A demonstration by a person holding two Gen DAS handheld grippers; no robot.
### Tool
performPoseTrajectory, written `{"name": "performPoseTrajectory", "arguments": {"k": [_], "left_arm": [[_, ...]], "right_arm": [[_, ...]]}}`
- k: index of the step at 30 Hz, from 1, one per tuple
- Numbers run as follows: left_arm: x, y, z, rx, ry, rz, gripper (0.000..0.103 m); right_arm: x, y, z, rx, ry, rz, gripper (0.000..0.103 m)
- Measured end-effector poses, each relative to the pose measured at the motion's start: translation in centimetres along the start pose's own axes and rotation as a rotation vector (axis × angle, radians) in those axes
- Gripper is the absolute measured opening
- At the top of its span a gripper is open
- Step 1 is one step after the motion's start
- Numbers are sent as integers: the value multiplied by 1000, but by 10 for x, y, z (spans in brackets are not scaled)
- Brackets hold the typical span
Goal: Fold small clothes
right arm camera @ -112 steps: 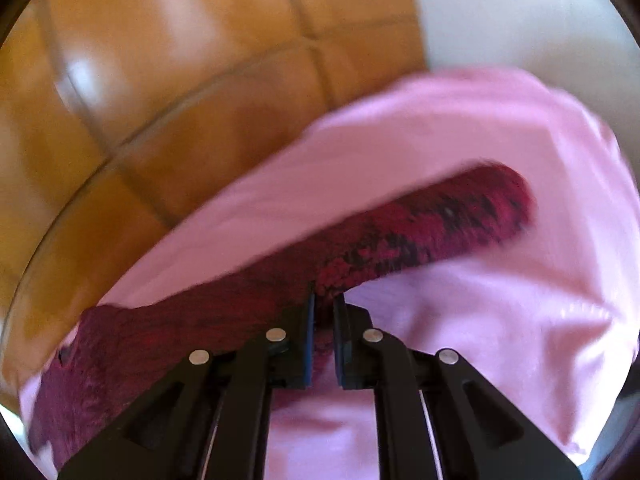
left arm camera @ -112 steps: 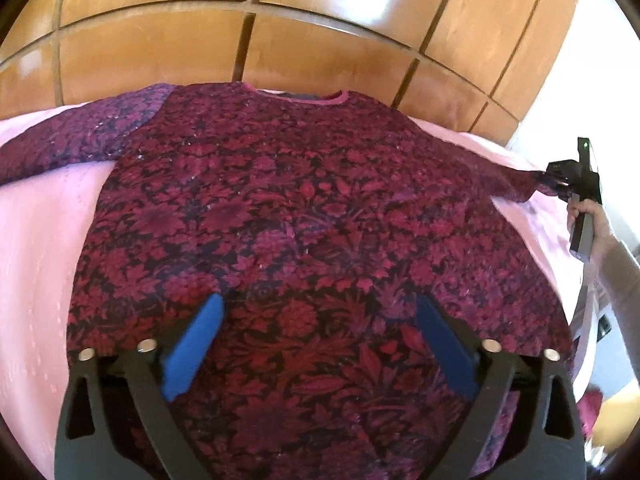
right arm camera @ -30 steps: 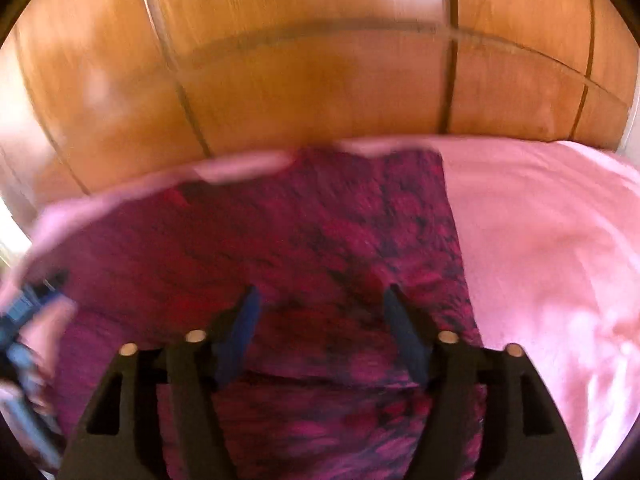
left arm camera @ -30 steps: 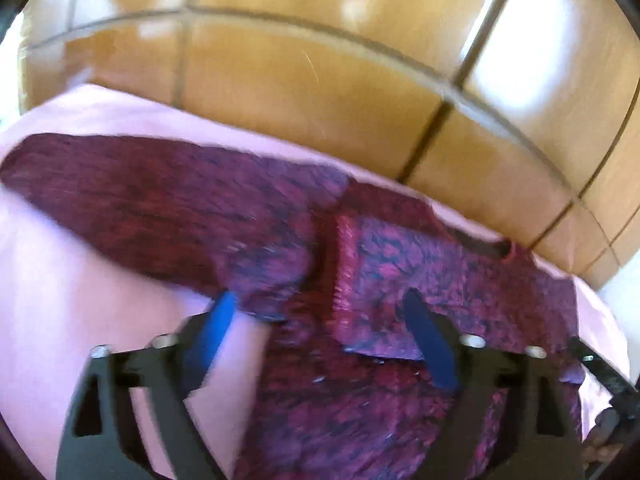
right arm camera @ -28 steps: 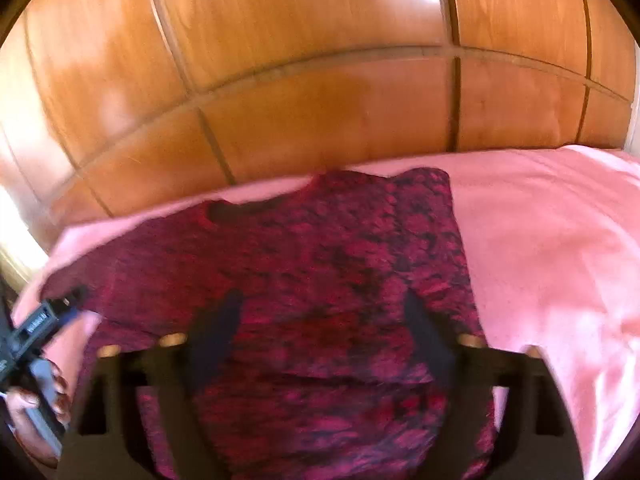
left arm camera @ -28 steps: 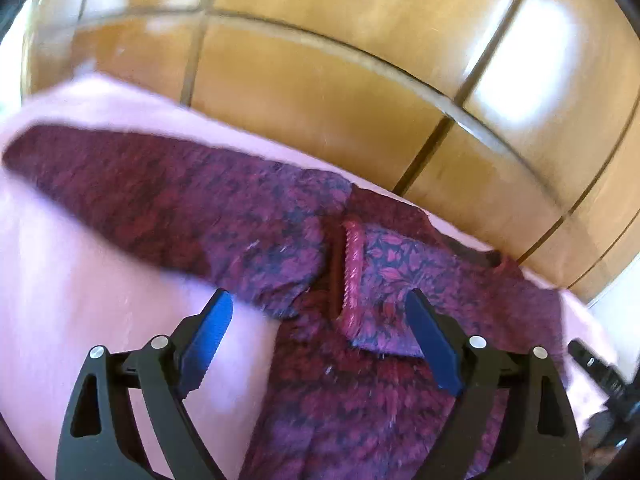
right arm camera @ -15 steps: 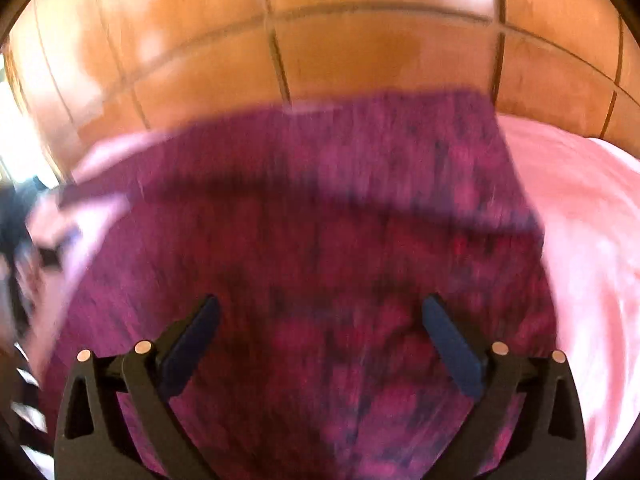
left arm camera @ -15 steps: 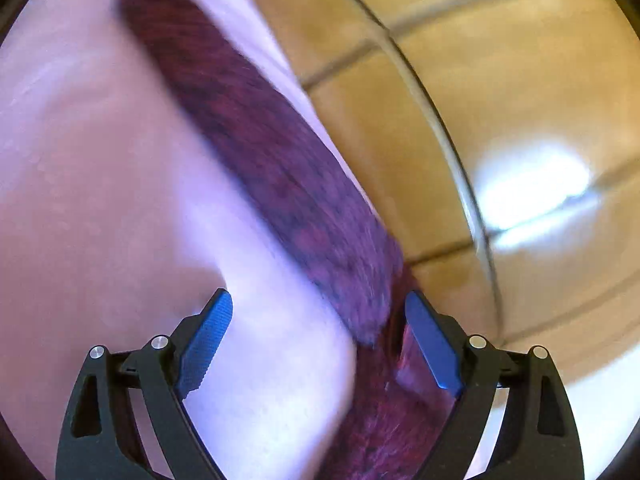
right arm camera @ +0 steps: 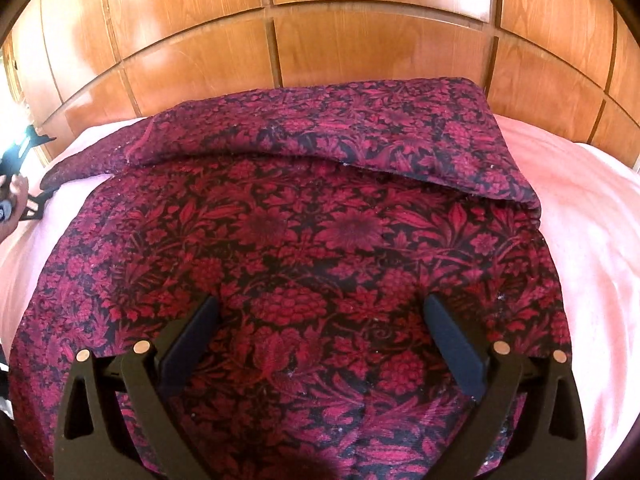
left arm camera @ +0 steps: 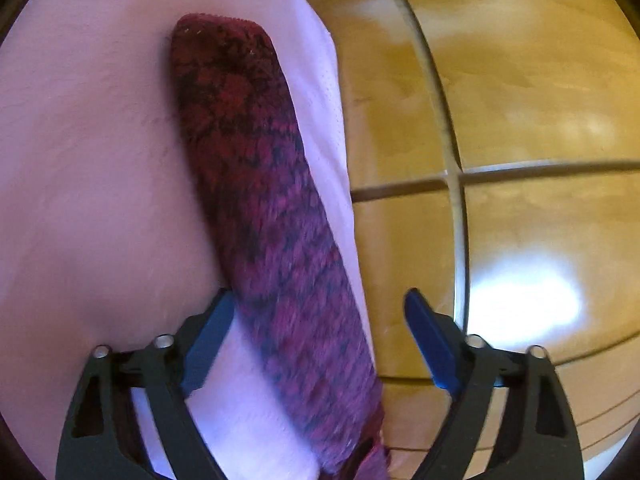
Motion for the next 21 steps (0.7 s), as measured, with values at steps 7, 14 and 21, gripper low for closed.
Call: {"name": "performPoseTrajectory", "arguments": {"k": [7,14,21], "left_arm": [[27,23,-9,22,61,-40,15],[15,15,5,107,58,16,14],[15,-46,81,439,94,27,10]], "right_arm": [[2,0,-2,-1,-5,8,101],[1,0,-1,0,-7,9,101],[0,0,-1,0,-9,8,101]]}}
Point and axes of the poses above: each gripper's, at about its wrist camera, not at the fingertips, and x roughly the way its jaws point, z to its right, y to its top, the point moved 5 cm from there along x, roughly the way its jaws point, and after that the axes turned 14 degrees about -z, right-handed, at the moved point
